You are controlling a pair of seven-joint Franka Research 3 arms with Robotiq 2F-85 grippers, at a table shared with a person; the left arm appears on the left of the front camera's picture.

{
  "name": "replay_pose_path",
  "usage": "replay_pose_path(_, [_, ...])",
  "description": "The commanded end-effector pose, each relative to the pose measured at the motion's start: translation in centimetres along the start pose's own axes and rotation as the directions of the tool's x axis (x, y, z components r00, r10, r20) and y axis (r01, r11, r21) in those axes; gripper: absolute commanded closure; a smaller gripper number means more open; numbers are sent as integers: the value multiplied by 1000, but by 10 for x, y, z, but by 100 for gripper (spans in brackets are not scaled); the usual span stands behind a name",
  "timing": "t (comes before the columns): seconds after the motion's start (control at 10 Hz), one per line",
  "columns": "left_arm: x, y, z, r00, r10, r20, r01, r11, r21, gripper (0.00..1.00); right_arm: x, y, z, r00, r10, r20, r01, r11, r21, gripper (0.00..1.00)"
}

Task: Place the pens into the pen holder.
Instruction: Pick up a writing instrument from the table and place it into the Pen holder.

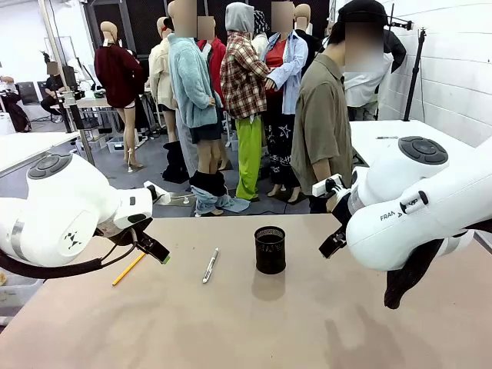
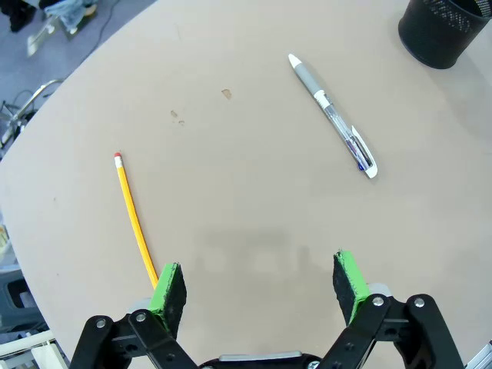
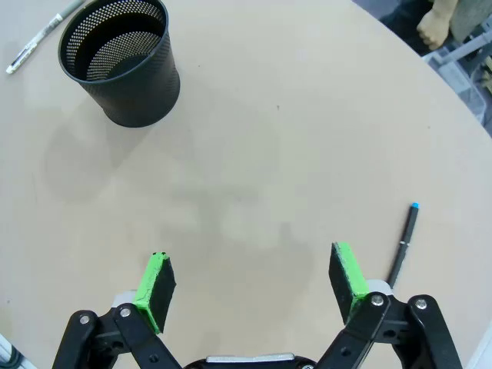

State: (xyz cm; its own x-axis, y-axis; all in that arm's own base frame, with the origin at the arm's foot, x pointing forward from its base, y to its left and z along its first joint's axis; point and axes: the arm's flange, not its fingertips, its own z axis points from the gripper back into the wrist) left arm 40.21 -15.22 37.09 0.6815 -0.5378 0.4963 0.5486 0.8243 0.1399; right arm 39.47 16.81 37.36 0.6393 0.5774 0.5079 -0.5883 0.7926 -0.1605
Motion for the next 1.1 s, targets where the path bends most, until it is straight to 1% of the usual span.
replay_pose_path(0.0, [0, 1, 0, 1000, 3, 1, -3, 1000, 1, 0, -2, -15, 7, 1000, -28, -13, 26, 997, -77, 0])
replay_pose_path(0.2, [0, 1, 0, 1000, 3, 1, -3, 1000, 1, 0, 4, -51, 16, 988, -85, -132, 73, 993, -98, 0])
replay_pose_path(0.3, [0, 1, 0, 1000, 3, 1, -3, 1000, 1, 0, 9, -70, 19, 979, -108, -171, 91, 990, -108, 0])
replay_pose_path(0.4, [0, 1, 0, 1000, 3, 1, -3, 1000, 1, 0, 16, -92, 16, 965, -127, -231, 101, 988, -118, 0])
replay_pose_path(0.5, [0, 1, 0, 1000, 3, 1, -3, 1000, 1, 0, 21, -111, 9, 953, -110, -282, 85, 991, -100, 0])
replay_pose_path(0.7, [0, 1, 0, 1000, 3, 1, -3, 1000, 1, 0, 30, -147, -8, 919, -150, -365, 114, 986, -120, 0])
replay_pose_path(0.8, [0, 1, 0, 1000, 3, 1, -3, 1000, 1, 0, 31, -157, -19, 904, -141, -404, 110, 989, -99, 0])
replay_pose_path(1.0, [0, 1, 0, 1000, 3, 1, -3, 1000, 1, 0, 29, -167, -45, 872, -149, -466, 117, 988, -97, 0])
